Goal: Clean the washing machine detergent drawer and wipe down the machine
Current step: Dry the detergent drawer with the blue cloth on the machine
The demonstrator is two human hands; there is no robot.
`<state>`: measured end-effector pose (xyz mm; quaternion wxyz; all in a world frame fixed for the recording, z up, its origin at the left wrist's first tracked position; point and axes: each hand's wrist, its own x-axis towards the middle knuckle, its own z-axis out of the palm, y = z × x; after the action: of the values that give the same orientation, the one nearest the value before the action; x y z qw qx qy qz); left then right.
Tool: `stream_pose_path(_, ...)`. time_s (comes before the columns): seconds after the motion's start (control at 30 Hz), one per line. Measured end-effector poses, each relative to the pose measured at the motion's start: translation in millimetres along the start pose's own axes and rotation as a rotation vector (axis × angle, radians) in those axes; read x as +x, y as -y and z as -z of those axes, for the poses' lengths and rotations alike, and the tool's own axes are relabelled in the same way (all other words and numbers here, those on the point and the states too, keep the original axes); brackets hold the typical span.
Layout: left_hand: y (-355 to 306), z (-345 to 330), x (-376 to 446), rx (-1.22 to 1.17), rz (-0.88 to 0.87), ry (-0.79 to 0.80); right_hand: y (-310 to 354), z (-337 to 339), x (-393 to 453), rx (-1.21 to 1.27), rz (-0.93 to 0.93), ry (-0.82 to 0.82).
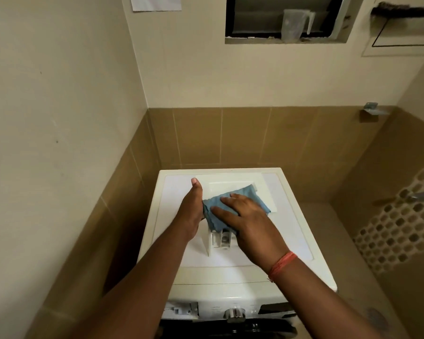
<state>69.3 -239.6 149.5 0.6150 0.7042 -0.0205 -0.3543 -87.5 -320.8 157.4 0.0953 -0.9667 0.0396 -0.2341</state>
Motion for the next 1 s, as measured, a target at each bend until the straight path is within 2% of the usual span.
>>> stream_pose_path(0.1, 5.3, -2.7, 1.6, 0.027, -0.048, 0.011, -24.2, 8.5, -19.5, -0.006, 0.051, -0.005)
stream_pose_path(0.27, 6.4, -2.9, 4.3, -0.003, -0.063, -0.01, -68.3, 19.8, -40.9, -0.066, -0.003, -0.061)
stream_pose_path(0.43, 6.1, -3.9, 9.7, 0.013, -0.068, -0.012, -38.3, 5.4, -19.3, -0.049, 0.15, -0.028)
stream_pose_path(0.67, 2.0, -3.8, 11.9, 0.095, -0.004, -0.001, -19.5, -1.1, -3.2, -0.054, 0.223, 0.008)
stream_pose_path(0.9, 7.5, -2.3, 14.0, 0.052, -0.089, 0.036, -58.3, 12.0, -31.9, -0.11, 0.023, -0.085)
stream_pose_path(1.0, 7.2, -2.7, 14.6, 0.055, -0.096, 0.026, -35.7, 5.2, -21.1, -0.082, 0.07, -0.08)
